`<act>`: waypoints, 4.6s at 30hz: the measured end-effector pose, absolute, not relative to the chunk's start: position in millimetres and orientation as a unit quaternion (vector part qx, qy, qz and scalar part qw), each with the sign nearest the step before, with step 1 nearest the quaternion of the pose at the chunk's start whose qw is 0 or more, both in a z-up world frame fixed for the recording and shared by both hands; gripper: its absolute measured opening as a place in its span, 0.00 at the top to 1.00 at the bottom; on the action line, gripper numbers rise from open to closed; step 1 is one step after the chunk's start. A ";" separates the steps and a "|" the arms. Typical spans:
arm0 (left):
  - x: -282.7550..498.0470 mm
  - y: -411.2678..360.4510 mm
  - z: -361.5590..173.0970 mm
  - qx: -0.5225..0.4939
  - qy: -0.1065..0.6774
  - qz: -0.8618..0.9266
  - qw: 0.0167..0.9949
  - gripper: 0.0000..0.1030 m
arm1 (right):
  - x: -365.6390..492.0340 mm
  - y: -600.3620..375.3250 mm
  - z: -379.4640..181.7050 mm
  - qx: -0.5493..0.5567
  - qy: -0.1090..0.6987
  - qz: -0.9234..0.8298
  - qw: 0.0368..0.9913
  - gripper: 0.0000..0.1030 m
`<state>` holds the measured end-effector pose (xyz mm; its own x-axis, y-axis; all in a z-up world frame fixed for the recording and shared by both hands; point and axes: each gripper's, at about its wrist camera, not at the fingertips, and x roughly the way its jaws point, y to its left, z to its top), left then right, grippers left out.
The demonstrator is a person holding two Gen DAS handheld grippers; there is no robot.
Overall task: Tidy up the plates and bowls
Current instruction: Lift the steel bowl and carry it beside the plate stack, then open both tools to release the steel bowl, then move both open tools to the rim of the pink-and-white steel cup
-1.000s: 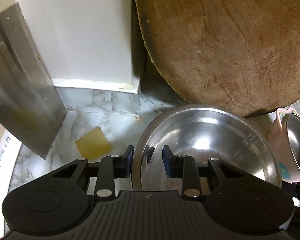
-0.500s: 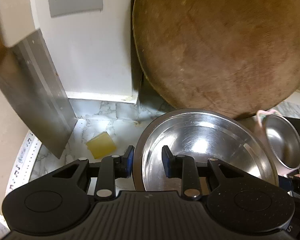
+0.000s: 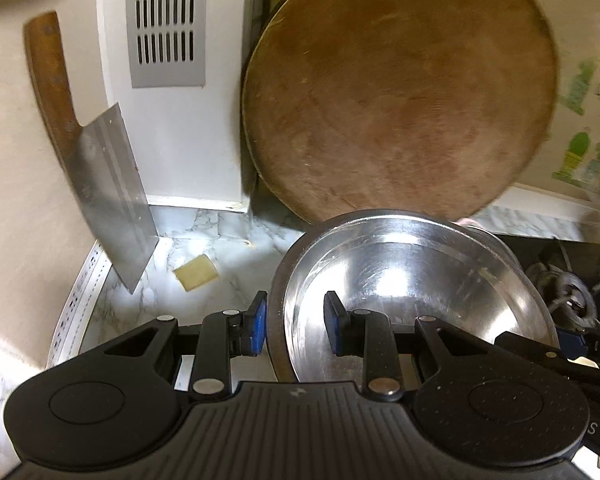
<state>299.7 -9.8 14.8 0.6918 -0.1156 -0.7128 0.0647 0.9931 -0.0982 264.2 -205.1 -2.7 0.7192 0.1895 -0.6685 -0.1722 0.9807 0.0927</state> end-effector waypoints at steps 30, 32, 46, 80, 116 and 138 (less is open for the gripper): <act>142.4 -108.1 -44.0 0.038 0.430 -0.160 0.888 0.72 | 79.6 -297.6 -49.4 0.031 0.368 0.038 0.929 0.72; 141.2 -112.0 -49.0 0.047 0.432 -0.161 0.886 0.72 | 75.9 -301.0 -56.7 0.038 0.375 0.036 0.925 0.72; 151.9 -129.8 -77.8 0.093 0.446 -0.166 0.875 0.72 | 74.0 -307.5 -89.8 0.058 0.401 0.033 0.913 0.72; 162.5 -109.0 -64.7 0.062 0.444 -0.173 0.877 0.72 | 69.6 -309.1 -68.1 0.039 0.381 0.020 0.924 0.69; 130.6 -77.3 37.5 0.024 0.287 -0.176 0.941 0.11 | 84.8 -276.5 47.2 0.018 0.264 0.088 0.960 0.00; 291.9 -119.9 31.7 -0.020 0.374 -0.075 0.924 0.11 | 261.7 -333.8 41.5 0.035 0.318 0.077 0.944 0.00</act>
